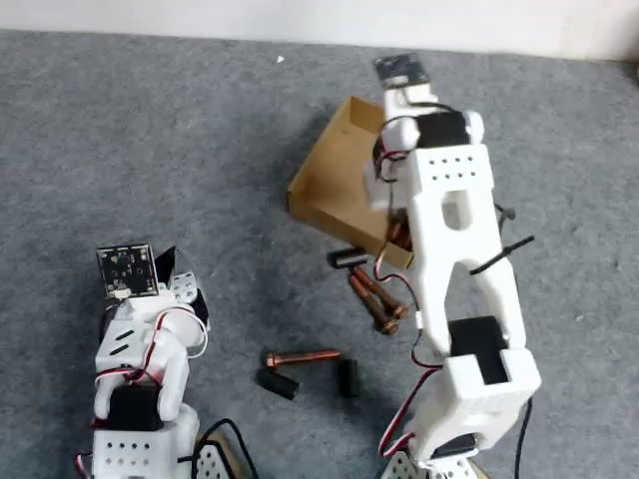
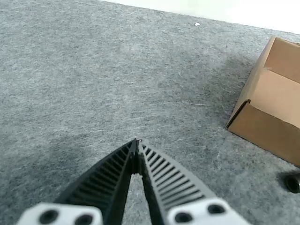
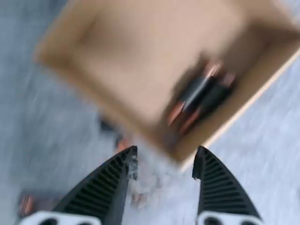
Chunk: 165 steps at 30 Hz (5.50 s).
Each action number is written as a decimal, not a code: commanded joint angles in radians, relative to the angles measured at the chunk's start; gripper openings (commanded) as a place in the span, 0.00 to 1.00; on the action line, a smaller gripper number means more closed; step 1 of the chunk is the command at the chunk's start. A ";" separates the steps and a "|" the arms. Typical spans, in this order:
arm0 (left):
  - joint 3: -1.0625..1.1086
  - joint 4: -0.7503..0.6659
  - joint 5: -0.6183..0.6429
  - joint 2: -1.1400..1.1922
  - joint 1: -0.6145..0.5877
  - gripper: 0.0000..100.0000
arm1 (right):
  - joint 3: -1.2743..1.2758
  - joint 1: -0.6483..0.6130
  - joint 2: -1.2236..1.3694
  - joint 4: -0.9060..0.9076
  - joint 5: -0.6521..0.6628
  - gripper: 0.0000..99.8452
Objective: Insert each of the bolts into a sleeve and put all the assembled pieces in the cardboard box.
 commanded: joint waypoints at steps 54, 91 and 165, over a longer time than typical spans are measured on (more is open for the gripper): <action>0.008 -0.025 -0.003 -0.010 -0.015 0.01 | 1.376 -0.387 -0.371 -0.668 -0.196 0.01; 0.024 -0.028 -0.003 -0.010 -0.013 0.01 | 1.371 -0.240 -0.558 -0.720 -0.034 0.12; -0.682 0.183 -0.776 0.993 0.622 0.18 | 1.388 0.656 -1.389 -0.759 -0.301 0.00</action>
